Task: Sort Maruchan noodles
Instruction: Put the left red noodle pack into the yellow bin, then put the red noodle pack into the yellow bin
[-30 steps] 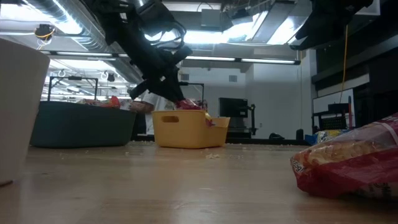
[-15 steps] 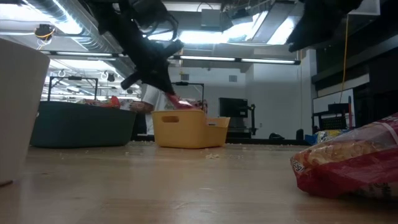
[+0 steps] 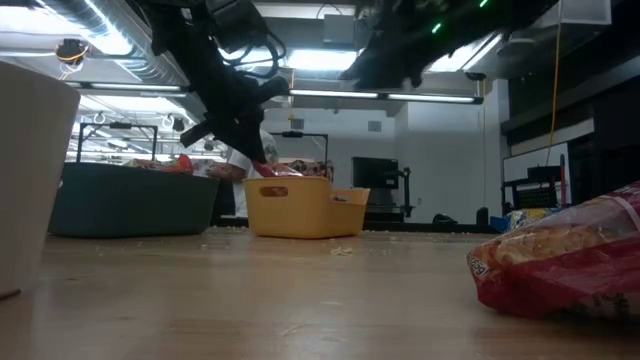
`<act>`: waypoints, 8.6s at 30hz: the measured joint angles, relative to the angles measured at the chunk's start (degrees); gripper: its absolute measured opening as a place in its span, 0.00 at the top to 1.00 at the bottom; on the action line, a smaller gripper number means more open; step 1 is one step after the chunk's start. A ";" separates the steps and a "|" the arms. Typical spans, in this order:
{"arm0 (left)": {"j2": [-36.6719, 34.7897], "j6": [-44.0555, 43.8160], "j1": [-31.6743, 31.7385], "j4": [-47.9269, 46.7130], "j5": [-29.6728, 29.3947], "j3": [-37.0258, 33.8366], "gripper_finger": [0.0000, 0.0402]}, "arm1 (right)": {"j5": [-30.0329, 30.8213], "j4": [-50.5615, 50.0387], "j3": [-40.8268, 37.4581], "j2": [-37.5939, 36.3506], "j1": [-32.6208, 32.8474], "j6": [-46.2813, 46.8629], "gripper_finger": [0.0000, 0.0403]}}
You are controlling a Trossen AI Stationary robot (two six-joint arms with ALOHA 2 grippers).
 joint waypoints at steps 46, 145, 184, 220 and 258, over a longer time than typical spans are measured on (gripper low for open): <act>-4.10 2.01 0.85 0.22 6.23 0.02 0.99 | -10.42 -17.27 17.29 20.89 -10.02 -5.79 0.27; 9.62 20.55 -22.96 34.05 22.12 0.02 0.58 | -8.45 -35.89 1.96 -6.30 33.62 12.35 0.27; 13.92 29.39 -20.06 32.67 33.70 0.02 0.54 | 1.52 -32.39 2.27 2.86 31.05 12.42 0.27; 27.90 24.29 -20.48 35.65 31.10 0.09 0.31 | 3.57 -37.19 2.23 -1.83 32.36 18.93 0.27; 14.49 2.37 -15.08 45.86 23.96 0.00 1.00 | 13.07 -39.12 2.19 -14.57 32.40 27.65 0.27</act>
